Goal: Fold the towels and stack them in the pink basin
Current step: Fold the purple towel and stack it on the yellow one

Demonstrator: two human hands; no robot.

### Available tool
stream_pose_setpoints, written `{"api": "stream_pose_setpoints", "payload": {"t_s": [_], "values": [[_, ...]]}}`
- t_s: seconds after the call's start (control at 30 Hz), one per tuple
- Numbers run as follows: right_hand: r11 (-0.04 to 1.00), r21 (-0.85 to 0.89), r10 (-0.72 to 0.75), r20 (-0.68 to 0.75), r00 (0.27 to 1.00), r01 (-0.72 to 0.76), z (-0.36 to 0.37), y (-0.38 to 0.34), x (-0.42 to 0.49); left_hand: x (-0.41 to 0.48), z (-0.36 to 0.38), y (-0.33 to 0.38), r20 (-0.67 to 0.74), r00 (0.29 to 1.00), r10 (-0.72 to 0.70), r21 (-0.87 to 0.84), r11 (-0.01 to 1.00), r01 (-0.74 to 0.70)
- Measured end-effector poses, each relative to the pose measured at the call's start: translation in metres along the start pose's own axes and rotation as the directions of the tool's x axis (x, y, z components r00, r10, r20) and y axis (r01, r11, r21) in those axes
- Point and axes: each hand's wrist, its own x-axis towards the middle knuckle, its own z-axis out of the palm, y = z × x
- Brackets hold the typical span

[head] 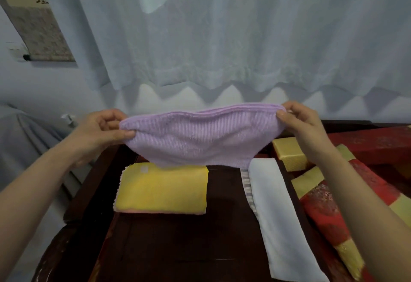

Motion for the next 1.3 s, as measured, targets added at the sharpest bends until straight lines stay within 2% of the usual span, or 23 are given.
{"api": "stream_pose_setpoints", "payload": {"t_s": [0.17, 0.23, 0.33, 0.43, 0.53, 0.67, 0.8, 0.9, 0.97, 1.03, 1.1, 1.2, 1.3], "values": [[0.988, 0.025, 0.147, 0.146, 0.978, -0.152, -0.007, 0.025, -0.08, -0.063, 0.01, -0.039, 0.076, 0.991, -0.114, 0.067, 0.992, 0.109], [0.971, 0.014, 0.233, 0.173, 0.957, -0.239, -0.004, 0.049, -0.113, -0.092, 0.016, -0.066, 0.116, 0.973, -0.2, 0.076, 0.978, 0.192], [0.922, 0.021, 0.376, 0.179, 0.909, -0.385, 0.009, 0.091, -0.158, -0.12, 0.031, -0.116, 0.096, 0.936, -0.339, 0.12, 0.937, 0.327], [0.86, -0.043, 0.509, 0.118, 0.852, -0.508, 0.028, 0.14, -0.188, -0.131, 0.052, -0.168, 0.052, 0.903, -0.426, 0.091, 0.903, 0.42], [0.818, -0.034, 0.575, 0.049, 0.817, -0.574, 0.047, 0.182, -0.205, -0.13, 0.067, -0.213, -0.039, 0.869, -0.493, 0.069, 0.867, 0.494], [0.79, -0.111, 0.599, -0.071, 0.798, -0.603, 0.064, 0.216, -0.199, -0.113, 0.079, -0.251, -0.199, 0.831, -0.52, -0.022, 0.85, 0.527], [0.752, -0.226, 0.591, -0.187, 0.785, -0.62, 0.078, 0.244, -0.179, -0.094, 0.093, -0.281, -0.309, 0.789, -0.531, 0.001, 0.829, 0.559], [0.689, -0.33, 0.613, -0.211, 0.762, -0.645, 0.086, 0.263, -0.168, -0.088, 0.098, -0.307, -0.393, 0.723, -0.569, 0.027, 0.778, 0.627], [0.645, -0.344, 0.631, -0.265, 0.729, -0.683, 0.089, 0.269, -0.164, -0.085, 0.093, -0.318, -0.441, 0.654, -0.614, -0.032, 0.739, 0.673], [0.587, -0.284, 0.687, -0.322, 0.652, -0.759, 0.088, 0.268, -0.162, -0.084, 0.087, -0.322, -0.462, 0.563, -0.686, -0.122, 0.677, 0.725], [0.526, -0.236, 0.752, -0.322, 0.576, -0.817, 0.085, 0.268, -0.164, -0.089, 0.083, -0.319, -0.418, 0.504, -0.755, -0.193, 0.617, 0.763], [0.42, -0.301, 0.841, -0.226, 0.492, -0.856, 0.084, 0.273, -0.173, -0.092, 0.083, -0.304, -0.211, 0.449, -0.868, -0.279, 0.494, 0.823], [0.342, -0.377, 0.887, -0.174, 0.429, -0.861, 0.09, 0.284, -0.185, -0.09, 0.083, -0.3, -0.051, 0.433, -0.9, -0.223, 0.432, 0.874]]}}
